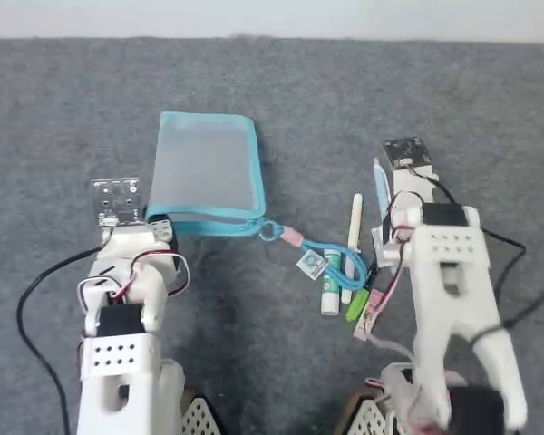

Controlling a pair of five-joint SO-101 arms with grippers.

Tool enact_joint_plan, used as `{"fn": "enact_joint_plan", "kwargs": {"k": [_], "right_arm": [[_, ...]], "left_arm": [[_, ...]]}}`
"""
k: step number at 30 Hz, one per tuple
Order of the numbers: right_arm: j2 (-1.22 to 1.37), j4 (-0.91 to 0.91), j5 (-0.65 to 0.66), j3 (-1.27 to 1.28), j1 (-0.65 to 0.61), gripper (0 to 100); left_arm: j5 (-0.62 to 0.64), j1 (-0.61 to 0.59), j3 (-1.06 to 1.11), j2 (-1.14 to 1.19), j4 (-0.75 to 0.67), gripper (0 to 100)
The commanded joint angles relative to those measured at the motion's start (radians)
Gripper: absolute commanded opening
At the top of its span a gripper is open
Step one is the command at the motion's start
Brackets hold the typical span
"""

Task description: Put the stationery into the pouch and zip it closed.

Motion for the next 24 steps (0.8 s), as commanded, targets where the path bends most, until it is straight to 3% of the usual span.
{"fn": "enact_joint_plan", "kwargs": {"k": [1,5,13,24], "right_arm": [[-0.211,0.108,0.069,-0.064,-0.093,0.7],[-0.332,0.213,0.080,-0.091,-0.223,0.7],[-0.377,0.288,0.143,-0.051,-0.627,0.7],[-0.266,0.259,0.140,-0.049,-0.624,0.7]], "left_arm": [[0.072,0.069,-0.076,0.006,-0.006,1],[0.075,0.086,-0.077,0.006,-0.008,1],[0.077,0.086,-0.081,0.006,-0.009,1],[0.077,0.087,-0.081,0.003,-0.009,1]]}}
